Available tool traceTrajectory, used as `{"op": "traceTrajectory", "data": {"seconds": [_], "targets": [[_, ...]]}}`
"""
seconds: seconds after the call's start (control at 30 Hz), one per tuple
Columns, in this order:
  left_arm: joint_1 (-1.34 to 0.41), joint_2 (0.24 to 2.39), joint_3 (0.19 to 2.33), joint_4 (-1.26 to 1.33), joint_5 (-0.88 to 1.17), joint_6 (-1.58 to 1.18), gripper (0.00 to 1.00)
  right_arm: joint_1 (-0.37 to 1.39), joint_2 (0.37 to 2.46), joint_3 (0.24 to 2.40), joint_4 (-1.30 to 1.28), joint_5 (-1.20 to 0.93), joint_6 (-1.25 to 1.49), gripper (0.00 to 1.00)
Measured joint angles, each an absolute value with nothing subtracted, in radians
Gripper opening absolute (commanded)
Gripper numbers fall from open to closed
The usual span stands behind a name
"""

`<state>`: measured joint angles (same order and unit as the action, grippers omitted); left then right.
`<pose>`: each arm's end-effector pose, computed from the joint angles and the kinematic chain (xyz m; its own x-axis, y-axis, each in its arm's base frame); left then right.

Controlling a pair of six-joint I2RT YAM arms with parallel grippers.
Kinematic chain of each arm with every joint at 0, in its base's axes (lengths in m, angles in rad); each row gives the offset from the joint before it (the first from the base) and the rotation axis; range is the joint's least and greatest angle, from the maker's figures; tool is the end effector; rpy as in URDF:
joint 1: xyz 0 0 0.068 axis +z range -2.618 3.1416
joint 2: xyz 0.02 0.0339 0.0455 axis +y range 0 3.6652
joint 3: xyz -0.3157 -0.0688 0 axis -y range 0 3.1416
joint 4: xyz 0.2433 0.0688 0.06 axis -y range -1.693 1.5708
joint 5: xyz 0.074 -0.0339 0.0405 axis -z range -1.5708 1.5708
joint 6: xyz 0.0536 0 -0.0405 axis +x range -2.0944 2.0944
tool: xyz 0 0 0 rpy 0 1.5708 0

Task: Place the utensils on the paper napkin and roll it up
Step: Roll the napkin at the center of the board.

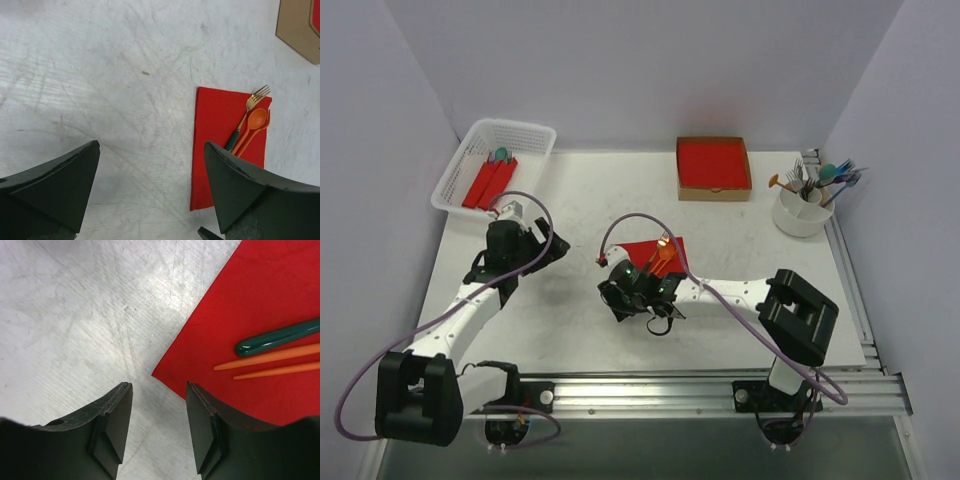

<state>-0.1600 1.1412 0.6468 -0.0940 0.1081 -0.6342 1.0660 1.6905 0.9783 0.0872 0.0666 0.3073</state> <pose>0.2331 -0.0435 0.2672 -0.5877 -0.5018 -0.6346 -0.1257 0.8315 -0.5411 0.1891 0.3348 0.2388 -0.5260 -0.3279 -0.7847 -0.7219 0.6599 0.2082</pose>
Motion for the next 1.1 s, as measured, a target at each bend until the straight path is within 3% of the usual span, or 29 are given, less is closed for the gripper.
{"op": "traceTrajectory", "data": {"seconds": [0.53, 0.67, 0.93, 1.1], "targets": [[-0.14, 0.961, 0.612, -0.097, 0.129, -0.678, 0.94, 1.095, 1.848, 1.081, 0.025, 0.109, 0.263, 0.4], [-0.14, 0.957, 0.612, -0.105, 0.127, -0.678, 0.94, 1.095, 1.848, 1.081, 0.017, 0.112, 0.263, 0.32], [-0.14, 0.957, 0.612, -0.111, 0.124, -0.675, 0.94, 1.095, 1.848, 1.081, 0.012, 0.118, 0.264, 0.26], [-0.14, 0.957, 0.612, -0.113, 0.124, -0.673, 0.94, 1.095, 1.85, 1.081, 0.013, 0.118, 0.267, 0.14]]}}
